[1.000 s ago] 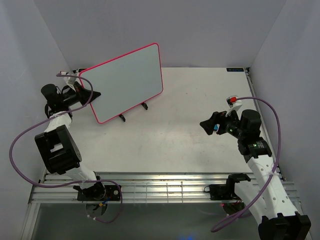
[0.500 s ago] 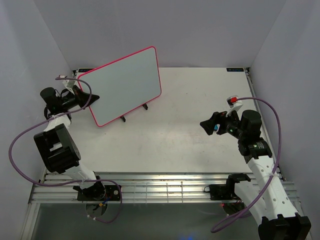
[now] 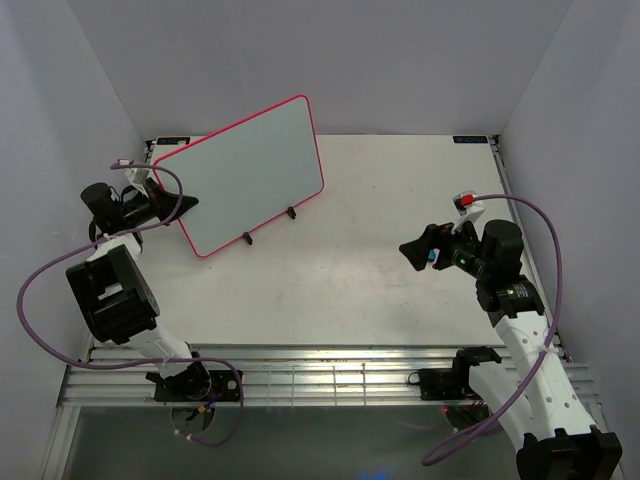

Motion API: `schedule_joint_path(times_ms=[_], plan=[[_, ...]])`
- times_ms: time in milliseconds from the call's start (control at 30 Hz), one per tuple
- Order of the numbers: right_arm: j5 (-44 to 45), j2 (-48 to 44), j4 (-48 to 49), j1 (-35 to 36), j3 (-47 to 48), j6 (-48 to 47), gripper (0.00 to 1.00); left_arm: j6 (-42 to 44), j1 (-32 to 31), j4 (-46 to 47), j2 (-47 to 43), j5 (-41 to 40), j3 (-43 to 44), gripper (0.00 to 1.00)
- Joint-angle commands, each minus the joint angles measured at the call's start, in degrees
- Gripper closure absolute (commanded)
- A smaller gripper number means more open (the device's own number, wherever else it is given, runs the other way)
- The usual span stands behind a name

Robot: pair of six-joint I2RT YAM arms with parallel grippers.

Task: Erase the whiteboard

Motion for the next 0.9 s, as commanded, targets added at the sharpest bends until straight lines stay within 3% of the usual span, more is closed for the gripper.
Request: schedule_joint_path(times_ms=[0,433,600,867], plan=[[-1.2,-0.3,2.9,0.2,-0.7,0.5,0.10,4.3,1.3,2.4,1.2,-2.2,0.8,0.86],[-0.5,1.5,2.1,0.2,-0.1,0.2,0.10,4.3,3.1,1.5,4.2,-5.0,1.1,0.77],[-2.2,2.5,3.5,0.2,-0.6,0.3,0.10,3.5,3.1,1.1,5.9,-7.8,1.3,0.63],[-2.8,2.6,3.6,0.2,-0.7,0.2,0.10,2.6,3.1,1.0,6.0,-9.6,1.9,0.56]])
